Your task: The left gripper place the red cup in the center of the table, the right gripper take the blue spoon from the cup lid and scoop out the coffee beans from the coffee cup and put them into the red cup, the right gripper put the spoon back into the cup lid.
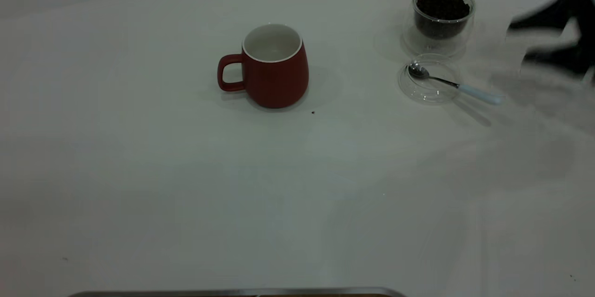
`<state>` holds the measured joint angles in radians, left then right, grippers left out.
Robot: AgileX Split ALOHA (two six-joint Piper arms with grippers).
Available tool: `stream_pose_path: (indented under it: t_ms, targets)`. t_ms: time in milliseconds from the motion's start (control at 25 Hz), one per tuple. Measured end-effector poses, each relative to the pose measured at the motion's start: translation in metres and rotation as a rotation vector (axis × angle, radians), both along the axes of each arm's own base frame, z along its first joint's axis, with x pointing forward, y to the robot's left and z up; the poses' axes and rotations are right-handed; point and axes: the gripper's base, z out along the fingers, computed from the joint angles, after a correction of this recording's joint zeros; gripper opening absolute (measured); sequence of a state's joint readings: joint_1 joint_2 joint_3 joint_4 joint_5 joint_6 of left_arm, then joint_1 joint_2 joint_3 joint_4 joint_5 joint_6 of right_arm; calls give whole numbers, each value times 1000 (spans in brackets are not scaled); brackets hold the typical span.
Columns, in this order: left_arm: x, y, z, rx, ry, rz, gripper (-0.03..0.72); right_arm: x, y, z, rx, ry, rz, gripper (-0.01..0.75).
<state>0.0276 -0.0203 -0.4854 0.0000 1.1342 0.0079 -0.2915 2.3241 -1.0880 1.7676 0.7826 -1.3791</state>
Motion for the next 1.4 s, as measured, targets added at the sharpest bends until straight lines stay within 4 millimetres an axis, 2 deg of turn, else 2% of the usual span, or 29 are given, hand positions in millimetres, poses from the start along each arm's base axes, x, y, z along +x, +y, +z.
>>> stream_pose_path:
  t_ms: [80,160,280,360,440,480,600,720,800,1000,1160,1400]
  targets:
    - [0,0,0,0,0,0,534,9,-1,56,-69,-121,7,591]
    - [0,0,0,0,0,0,534,8,7,122,-127,-259,49,591]
    - [0,0,0,-1,0,1,534,-18,36,206,-199,-384,203,591]
    - [0,0,0,-1,0,1,534,-48,63,244,-281,-389,365,591]
    - [0,0,0,-1,0,1,534,-83,82,271,-421,-343,504,591]
    - [0,0,0,-1,0,1,534,-99,90,280,-470,-308,544,591]
    - [0,0,0,-1,0,1,534,-147,95,303,-629,-151,538,591]
    - [0,0,0,-1,0,1,534,-188,95,301,-728,9,516,591]
    - [0,0,0,-1,0,1,534,-214,91,284,-763,95,511,591]
    - [0,0,0,-1,0,1,534,-271,72,243,-839,124,456,591]
    - [0,0,0,-1,0,1,534,-298,64,222,-879,48,410,591]
    - [0,0,0,-1,0,1,534,-319,57,229,-889,-71,314,591]
